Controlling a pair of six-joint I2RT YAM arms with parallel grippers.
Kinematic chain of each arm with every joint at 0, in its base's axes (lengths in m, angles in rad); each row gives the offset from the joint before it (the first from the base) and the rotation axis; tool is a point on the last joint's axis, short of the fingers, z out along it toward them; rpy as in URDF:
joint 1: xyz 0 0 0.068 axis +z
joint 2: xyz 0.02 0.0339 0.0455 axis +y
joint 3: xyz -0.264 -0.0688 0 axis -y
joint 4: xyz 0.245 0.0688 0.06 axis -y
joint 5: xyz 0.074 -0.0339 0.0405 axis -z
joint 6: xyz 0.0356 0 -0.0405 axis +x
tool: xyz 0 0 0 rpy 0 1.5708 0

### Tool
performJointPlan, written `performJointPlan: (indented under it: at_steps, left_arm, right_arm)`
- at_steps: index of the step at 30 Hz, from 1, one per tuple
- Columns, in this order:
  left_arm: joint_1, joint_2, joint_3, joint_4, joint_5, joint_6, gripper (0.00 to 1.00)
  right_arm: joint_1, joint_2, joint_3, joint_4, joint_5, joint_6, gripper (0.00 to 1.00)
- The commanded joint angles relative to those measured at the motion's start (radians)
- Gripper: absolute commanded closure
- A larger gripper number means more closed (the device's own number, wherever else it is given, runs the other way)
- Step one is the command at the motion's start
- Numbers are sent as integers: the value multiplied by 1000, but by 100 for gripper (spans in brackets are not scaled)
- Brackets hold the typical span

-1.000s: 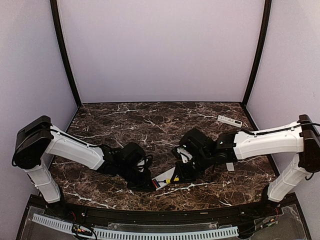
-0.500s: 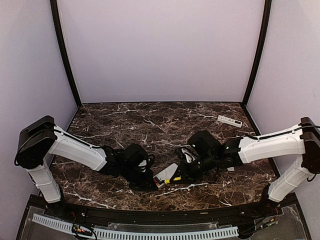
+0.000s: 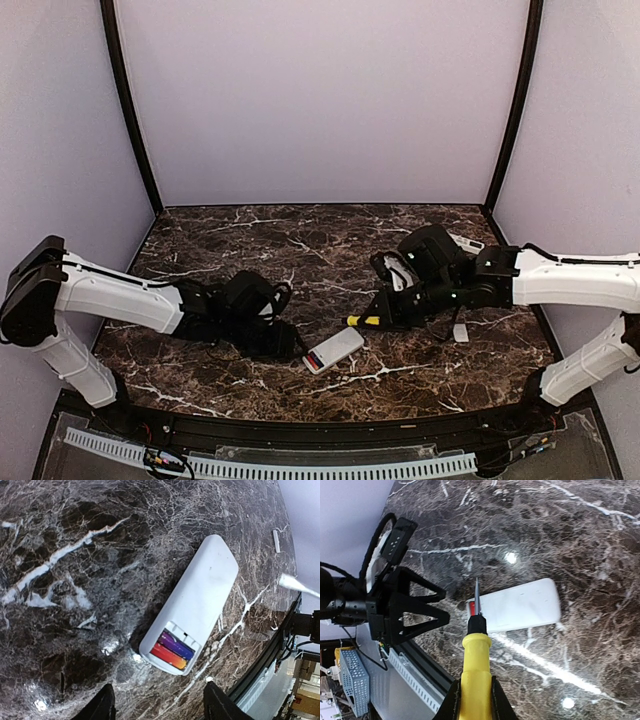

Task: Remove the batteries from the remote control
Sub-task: Adjust the remote control without the battery cover at the center of the board.

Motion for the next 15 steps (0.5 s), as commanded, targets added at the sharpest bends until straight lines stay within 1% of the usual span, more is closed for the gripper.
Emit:
performJointPlan:
  at_steps: [1, 3, 5, 6, 8, 15]
  left_arm:
    - [-1, 34, 48, -100, -24, 91, 31]
    - [-27, 61, 93, -166, -77, 146, 23]
    - [-54, 90, 152, -249, -143, 193, 19]
    - [-64, 102, 190, -297, -188, 205, 18]
    - [-85, 131, 231, -340, -223, 231, 17]
    - [-131, 190, 276, -360, -249, 248, 16]
  right_arm:
    - [-56, -5, 24, -74, 66, -79, 100]
    - [-80, -14, 30, -81, 73, -95, 100]
    - [-96, -27, 29, -82, 78, -102, 100]
    - [-104, -35, 25, -80, 79, -105, 100]
    - [-115, -50, 14, -74, 81, -107, 100]
    - [-137, -85, -20, -60, 79, -115, 100]
